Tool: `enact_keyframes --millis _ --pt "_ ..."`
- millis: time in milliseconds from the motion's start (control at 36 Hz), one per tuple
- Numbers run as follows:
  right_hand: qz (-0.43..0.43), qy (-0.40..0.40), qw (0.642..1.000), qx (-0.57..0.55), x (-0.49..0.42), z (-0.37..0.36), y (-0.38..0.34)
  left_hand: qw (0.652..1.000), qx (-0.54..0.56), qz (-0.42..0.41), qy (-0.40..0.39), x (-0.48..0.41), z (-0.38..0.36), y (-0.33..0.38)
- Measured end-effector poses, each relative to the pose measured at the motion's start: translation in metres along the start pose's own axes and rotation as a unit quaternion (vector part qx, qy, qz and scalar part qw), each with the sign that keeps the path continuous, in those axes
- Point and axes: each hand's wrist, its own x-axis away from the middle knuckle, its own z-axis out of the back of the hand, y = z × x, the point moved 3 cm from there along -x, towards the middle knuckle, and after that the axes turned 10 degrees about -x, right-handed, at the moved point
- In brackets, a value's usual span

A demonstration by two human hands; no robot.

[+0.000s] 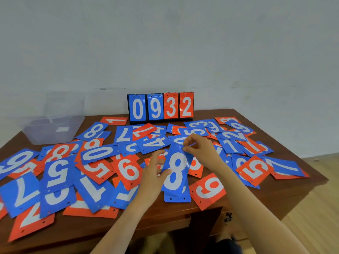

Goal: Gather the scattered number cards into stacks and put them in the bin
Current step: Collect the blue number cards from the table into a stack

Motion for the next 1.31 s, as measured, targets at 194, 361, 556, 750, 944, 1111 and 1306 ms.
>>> enact_keyframes --millis 194,361,556,750,944,1111,1306 --pt "-0.029 0.005 0.999 0.032 -0.011 -0.004 0.032 0.993 -0.113 -0.021 -0.039 -0.021 -0.021 -0.010" --pt "-0.089 0.015 0.987 0.137 -0.036 0.011 0.066 0.991 -0.128 0.009 -0.022 -0.049 -0.025 -0.012" --pt "-0.260 -0.135 0.904 0.311 -0.037 0.035 0.104 0.987 -0.155 0.011 -0.037 -0.076 -0.045 -0.004" --pt "-0.277 -0.121 0.913 0.273 -0.037 0.032 0.110 0.986 -0.157 0.029 -0.046 -0.078 -0.061 -0.012" --pt "-0.159 -0.052 0.930 0.329 -0.041 0.028 0.090 0.991 -0.113 0.056 -0.052 -0.071 -0.056 -0.012" --pt "-0.020 0.076 0.969 0.234 -0.040 0.059 0.037 0.996 -0.081 0.032 0.014 -0.065 -0.036 -0.007" --pt "0.040 0.099 0.993 -0.044 -0.013 0.102 0.001 0.994 -0.056 0.020 0.088 -0.060 -0.010 0.000"
